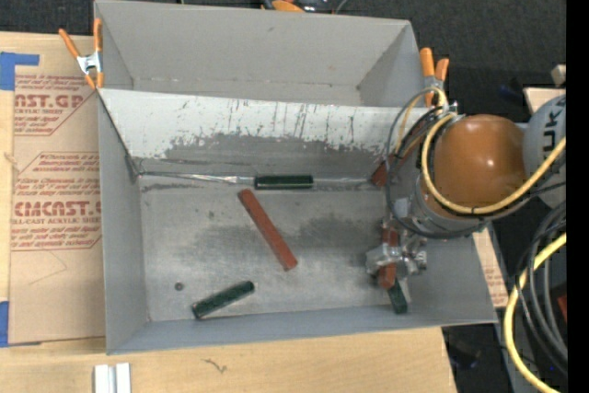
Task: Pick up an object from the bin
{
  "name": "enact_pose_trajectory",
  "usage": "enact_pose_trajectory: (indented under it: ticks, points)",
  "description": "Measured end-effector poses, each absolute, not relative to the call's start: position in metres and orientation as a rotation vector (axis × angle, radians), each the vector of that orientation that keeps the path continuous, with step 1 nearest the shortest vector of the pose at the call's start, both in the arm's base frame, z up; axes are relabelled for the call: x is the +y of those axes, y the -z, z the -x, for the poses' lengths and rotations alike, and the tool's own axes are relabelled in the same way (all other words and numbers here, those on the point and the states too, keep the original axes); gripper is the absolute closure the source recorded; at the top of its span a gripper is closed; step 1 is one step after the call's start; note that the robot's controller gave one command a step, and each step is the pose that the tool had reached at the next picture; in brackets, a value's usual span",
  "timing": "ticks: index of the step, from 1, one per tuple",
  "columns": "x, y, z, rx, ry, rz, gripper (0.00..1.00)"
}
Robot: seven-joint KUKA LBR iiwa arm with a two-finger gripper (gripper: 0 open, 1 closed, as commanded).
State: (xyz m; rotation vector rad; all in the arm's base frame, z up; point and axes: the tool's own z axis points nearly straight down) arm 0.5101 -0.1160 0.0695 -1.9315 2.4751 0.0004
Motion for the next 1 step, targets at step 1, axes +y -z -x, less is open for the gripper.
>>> enact_pose_trajectory:
  ticks: [1]
  points:
    - [-0.1191, -0.2416, -0.512, 2.435, 0.009, 1.975, 1.0]
